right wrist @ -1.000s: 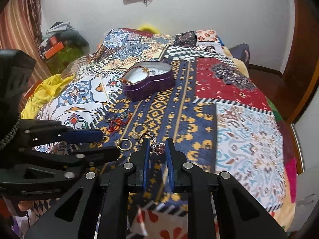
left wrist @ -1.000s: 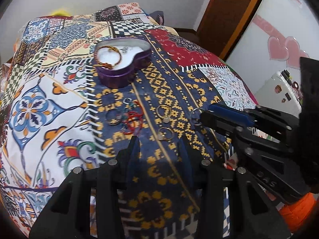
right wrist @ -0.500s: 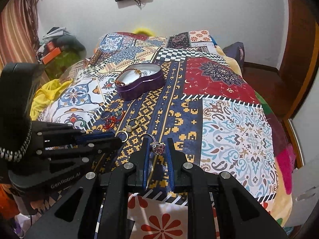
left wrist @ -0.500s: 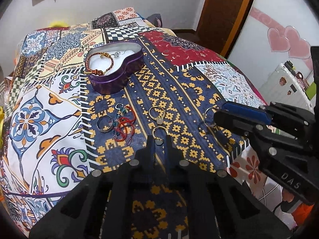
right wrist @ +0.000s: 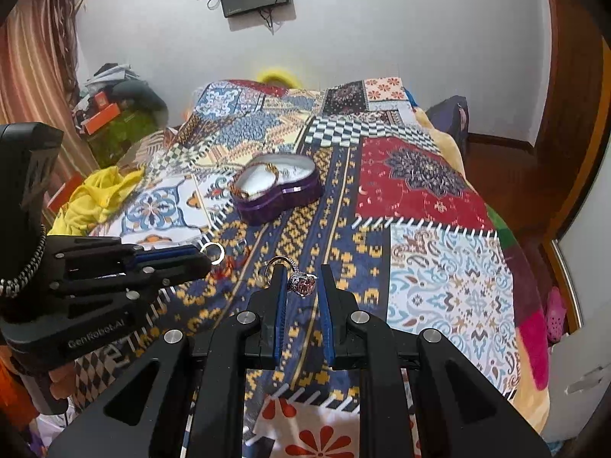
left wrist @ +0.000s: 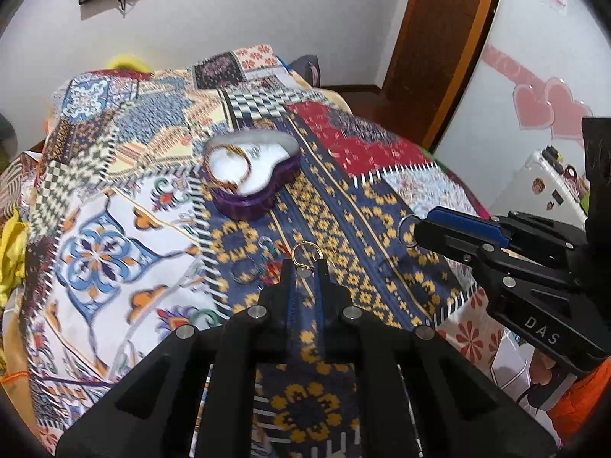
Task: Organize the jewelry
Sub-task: 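Grasp a gold hoop earring with the left tool while the right tool grasps the pink-stone ring, then carry both items over the heart tin and open both tools to drop them, then withdraw both tools from the tin back to the jewelry on the bed, then grasp a silver ring with the left tool while the right tool grasps a gold hoop earring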
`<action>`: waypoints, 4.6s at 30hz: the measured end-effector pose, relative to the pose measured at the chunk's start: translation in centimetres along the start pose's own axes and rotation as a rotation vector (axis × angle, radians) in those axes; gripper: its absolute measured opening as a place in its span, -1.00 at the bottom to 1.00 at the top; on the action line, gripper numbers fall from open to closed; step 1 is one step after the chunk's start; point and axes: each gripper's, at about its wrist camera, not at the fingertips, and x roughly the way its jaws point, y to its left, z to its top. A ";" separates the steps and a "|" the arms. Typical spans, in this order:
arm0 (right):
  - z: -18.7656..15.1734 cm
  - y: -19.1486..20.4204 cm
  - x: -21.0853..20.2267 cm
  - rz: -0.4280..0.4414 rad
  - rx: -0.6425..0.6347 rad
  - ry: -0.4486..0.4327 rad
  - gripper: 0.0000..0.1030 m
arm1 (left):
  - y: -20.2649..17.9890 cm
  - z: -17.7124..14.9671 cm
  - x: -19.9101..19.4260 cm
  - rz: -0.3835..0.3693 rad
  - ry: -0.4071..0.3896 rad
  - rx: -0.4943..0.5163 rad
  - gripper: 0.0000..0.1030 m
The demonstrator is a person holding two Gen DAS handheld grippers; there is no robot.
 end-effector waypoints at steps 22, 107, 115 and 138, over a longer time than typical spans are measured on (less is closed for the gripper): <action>6.0 0.9 2.2 0.001 -0.036 -0.105 -0.72 | 4.4 5.5 -0.7 0.011 -0.115 -0.044 -0.85; 3.5 2.4 3.8 0.018 -0.070 0.078 -0.37 | 5.8 1.5 -1.2 0.061 0.029 -0.036 -0.27; 0.0 2.5 6.2 0.028 -0.050 0.183 -0.37 | 6.5 -0.9 2.2 0.062 0.143 -0.028 -0.27; -1.0 3.7 7.2 -0.019 -0.147 0.139 -0.69 | 4.3 0.0 5.5 0.013 0.145 0.027 -0.29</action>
